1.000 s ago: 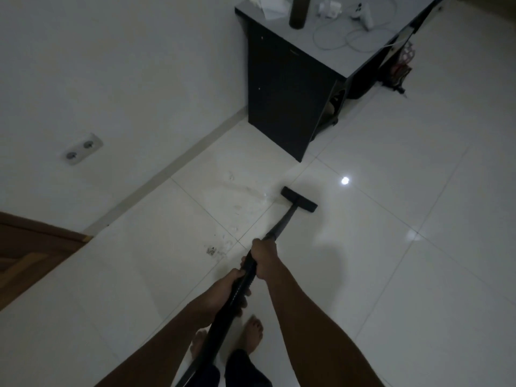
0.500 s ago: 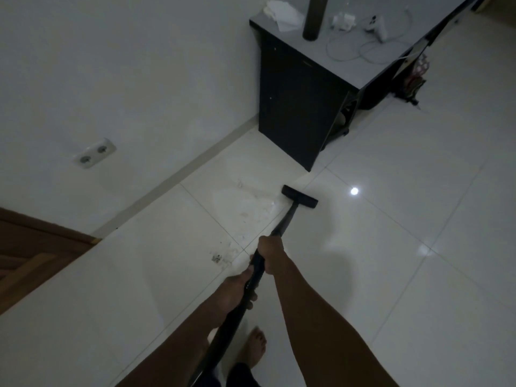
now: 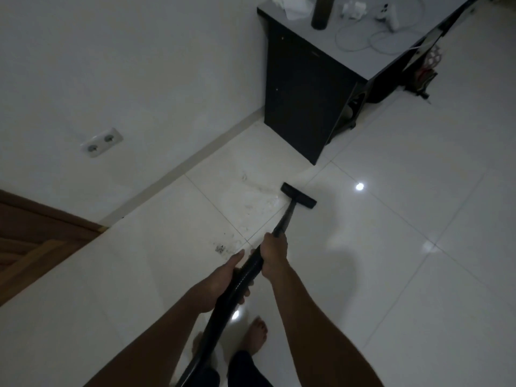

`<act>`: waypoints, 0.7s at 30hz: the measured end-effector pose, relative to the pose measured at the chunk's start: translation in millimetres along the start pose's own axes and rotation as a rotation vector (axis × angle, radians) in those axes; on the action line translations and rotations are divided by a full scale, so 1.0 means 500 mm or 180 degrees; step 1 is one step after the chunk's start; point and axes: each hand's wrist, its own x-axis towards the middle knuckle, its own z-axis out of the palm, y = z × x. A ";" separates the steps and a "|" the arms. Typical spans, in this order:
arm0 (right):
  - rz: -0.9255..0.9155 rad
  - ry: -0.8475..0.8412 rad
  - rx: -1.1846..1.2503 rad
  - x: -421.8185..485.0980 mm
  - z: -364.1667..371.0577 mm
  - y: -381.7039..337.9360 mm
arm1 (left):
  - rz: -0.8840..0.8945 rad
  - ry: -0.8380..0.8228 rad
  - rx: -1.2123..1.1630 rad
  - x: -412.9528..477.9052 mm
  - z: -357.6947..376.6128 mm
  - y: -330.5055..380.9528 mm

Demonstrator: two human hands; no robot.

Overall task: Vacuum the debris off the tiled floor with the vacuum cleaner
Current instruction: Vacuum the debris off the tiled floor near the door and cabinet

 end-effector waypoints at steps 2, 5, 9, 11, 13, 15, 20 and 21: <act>0.0042 -0.0097 0.0245 -0.062 -0.017 0.035 | -0.0196 -0.0377 0.0223 -0.030 -0.035 -0.019; 0.0284 -0.0219 0.0329 -0.129 -0.013 0.094 | -0.0452 -0.0657 0.0457 -0.087 -0.070 -0.050; 0.0181 -0.0038 0.0334 -0.185 0.025 0.164 | -0.0505 -0.0579 0.0501 -0.150 -0.111 -0.089; 0.0108 0.0057 0.0509 -0.219 0.048 0.194 | -0.0521 -0.0526 0.0427 -0.172 -0.131 -0.108; 0.0201 0.0038 0.0746 -0.259 0.065 0.223 | -0.0558 -0.0497 0.0302 -0.193 -0.158 -0.138; 0.0387 -0.0139 0.0893 -0.299 0.072 0.242 | -0.0563 -0.0490 0.0223 -0.213 -0.191 -0.166; 0.0663 -0.0306 0.1228 -0.402 0.096 0.320 | -0.0520 -0.0632 0.0344 -0.283 -0.263 -0.234; 0.0689 -0.0353 0.1349 -0.417 0.107 0.341 | -0.0487 -0.0682 0.0368 -0.299 -0.276 -0.244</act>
